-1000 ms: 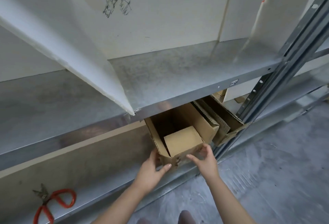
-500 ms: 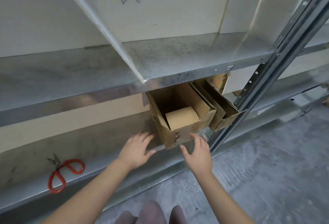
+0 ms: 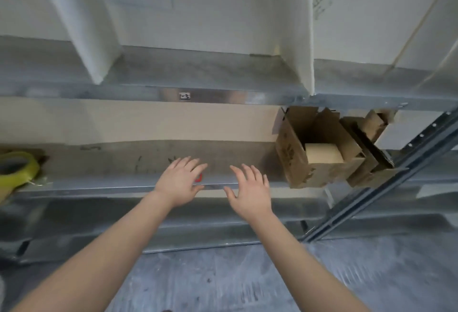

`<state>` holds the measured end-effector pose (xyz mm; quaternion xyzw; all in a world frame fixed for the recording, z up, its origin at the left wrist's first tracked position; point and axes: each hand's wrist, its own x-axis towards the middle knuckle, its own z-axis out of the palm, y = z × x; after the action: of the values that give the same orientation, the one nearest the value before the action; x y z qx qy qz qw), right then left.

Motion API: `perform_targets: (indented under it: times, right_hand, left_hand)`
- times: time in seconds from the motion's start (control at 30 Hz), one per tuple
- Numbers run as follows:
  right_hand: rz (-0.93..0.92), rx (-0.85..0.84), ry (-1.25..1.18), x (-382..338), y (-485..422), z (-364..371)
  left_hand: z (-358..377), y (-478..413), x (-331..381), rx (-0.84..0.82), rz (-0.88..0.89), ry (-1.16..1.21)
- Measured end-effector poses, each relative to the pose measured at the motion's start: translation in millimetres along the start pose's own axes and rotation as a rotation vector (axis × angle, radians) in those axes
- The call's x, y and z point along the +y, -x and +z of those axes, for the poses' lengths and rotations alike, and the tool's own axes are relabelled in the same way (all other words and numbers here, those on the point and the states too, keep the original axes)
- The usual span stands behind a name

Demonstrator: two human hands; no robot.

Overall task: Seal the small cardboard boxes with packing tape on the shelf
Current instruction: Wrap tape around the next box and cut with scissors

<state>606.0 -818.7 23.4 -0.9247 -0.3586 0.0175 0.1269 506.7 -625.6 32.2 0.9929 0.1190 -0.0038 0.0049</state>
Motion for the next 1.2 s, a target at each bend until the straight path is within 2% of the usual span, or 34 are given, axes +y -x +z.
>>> perform_targets:
  times: [0.37,0.67,0.97,1.2]
  right_hand:
    - [-0.28,-0.022,-0.066,-295.2,-6.9,80.9]
    - [-0.46,-0.095,-0.117,-511.1,-18.3,130.2]
    - [-0.519,-0.198,-0.128,-628.7,-67.4,210.0]
    - [-0.376,-0.246,-0.111,-638.3,-76.8,258.3]
  left_hand:
    - [-9.6,185.9,-253.1,0.051,-0.21,-0.001]
    - [-11.5,319.3,-449.5,-0.018,-0.417,-0.046]
    - [30.9,371.1,-588.1,-0.081,-0.571,0.032]
    - [55.6,365.9,-660.3,-0.167,-0.602,0.135]
